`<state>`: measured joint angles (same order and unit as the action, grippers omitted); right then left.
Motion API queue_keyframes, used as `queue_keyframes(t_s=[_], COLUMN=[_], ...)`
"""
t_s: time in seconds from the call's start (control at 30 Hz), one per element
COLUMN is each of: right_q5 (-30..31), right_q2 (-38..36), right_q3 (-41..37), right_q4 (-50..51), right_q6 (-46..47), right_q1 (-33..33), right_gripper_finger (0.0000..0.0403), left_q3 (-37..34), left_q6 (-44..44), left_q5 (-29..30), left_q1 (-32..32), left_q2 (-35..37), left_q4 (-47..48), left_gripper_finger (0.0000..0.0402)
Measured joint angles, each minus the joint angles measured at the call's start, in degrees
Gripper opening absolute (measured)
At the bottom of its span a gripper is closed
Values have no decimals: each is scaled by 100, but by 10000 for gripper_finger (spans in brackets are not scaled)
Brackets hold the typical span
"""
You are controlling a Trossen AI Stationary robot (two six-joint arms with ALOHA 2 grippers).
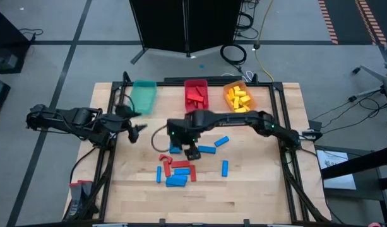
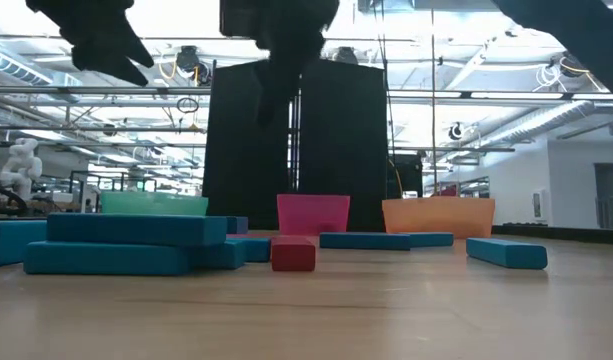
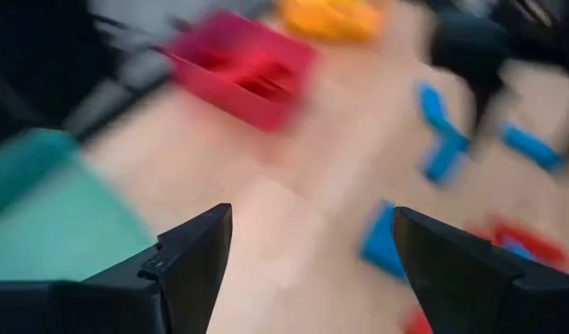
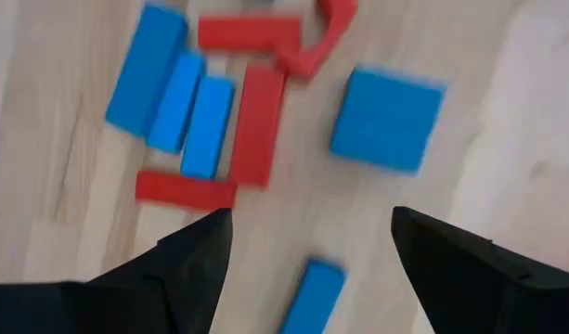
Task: Sort blocks
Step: Put the red block into the red bin
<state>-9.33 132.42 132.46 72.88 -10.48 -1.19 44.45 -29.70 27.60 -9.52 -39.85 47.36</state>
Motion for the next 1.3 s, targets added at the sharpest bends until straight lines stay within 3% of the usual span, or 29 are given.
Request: queue_keyframes(t_s=[0.13,0.23,0.43,0.57,0.73,0.9,1.07,1.3], right_q5=[-14,-175,-1135,-758,807,1887,2029,1877], right_q2=[-20,-182,-1275,-2393,-3855,-4803,-5514,-5914], right_q3=[-3,-5,-223,-618,-1195,-1936,-2867,-4194], right_q4=[952,1769,1696,1728,1700,1706,1591,1230], right_q6=[89,9,315,801,1703,2532,3078,3500], right_q1=[-17,27,26,-21,-15,-15,-15,-42], right_gripper_finger=[290,290,290,290,290,290,290,290], left_q3=[0,0,2,0,0,0,0,42], left_q6=[462,784,1576,1987,2673,3067,3169,3109], left_q5=[-1070,-1126,-1841,-1862,-2465,-2800,-2842,-3031], left_q1=[-4,0,-5,-9,-78,-154,-137,-36], left_q2=[-474,-938,-2079,-2717,-3302,-3846,-4436,-5251], left_q4=[-18,-304,-1160,-1115,-1258,-1483,-1893,-2301], left_gripper_finger=[302,302,302,302,302,302,302,301])
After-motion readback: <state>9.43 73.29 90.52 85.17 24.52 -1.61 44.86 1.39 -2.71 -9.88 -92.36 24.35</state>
